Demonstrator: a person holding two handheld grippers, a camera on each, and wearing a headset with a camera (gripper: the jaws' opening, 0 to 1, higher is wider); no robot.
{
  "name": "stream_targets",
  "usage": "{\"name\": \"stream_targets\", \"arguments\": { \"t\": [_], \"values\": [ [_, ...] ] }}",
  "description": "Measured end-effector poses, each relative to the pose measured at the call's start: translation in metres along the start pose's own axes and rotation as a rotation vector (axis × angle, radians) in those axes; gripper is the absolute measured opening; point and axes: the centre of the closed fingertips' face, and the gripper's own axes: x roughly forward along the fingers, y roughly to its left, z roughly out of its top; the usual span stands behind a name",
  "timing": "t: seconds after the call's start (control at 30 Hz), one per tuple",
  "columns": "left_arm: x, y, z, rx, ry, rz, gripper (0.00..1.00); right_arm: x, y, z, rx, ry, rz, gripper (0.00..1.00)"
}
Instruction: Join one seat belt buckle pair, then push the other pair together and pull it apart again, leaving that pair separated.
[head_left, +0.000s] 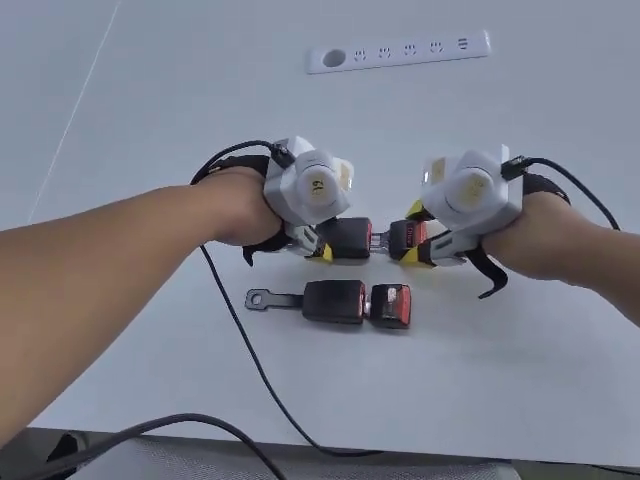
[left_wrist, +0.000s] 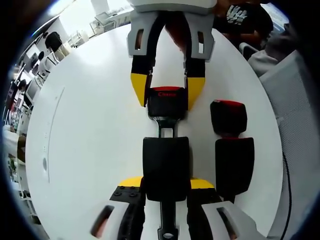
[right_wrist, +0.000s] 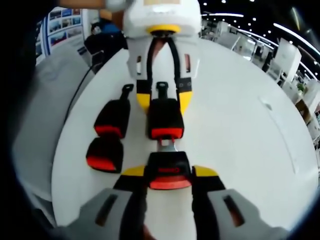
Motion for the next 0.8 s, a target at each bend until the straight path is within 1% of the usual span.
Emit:
{"name": "stream_targets", "arguments": {
  "t": [0.1, 0.2, 0.37, 0.57, 0.8],
  "values": [
    [0.000, 0.000, -0.001, 0.006, 0.008, 0.000, 0.31, -0.004, 0.001, -0.005, 0.003, -0.001, -0.003, 0.33],
    [0.000, 0.000, 0.000, 0.005, 0.016, -0.003, 0.32, -0.008, 0.003, -0.010, 0.013, -0.004, 0.015, 0.34],
    [0.000, 0.000, 0.001, 0.016, 0.019, -0.001, 0.32, -0.016, 0.005, -0.021, -0.004, 0.013, 0.010, 0.34],
    [0.000, 0.000, 0.001, 0.029, 0.034, 0.002, 0.32, -0.032, 0.000, -0.042, 0.021, 0.029, -0.012, 0.34],
    [-0.001, 0.001, 0.000, 0.015, 0.042, 0.012, 0.32, -0.056, -0.004, -0.073, 0.039, 0.076, -0.032, 0.34]
  ]
}}
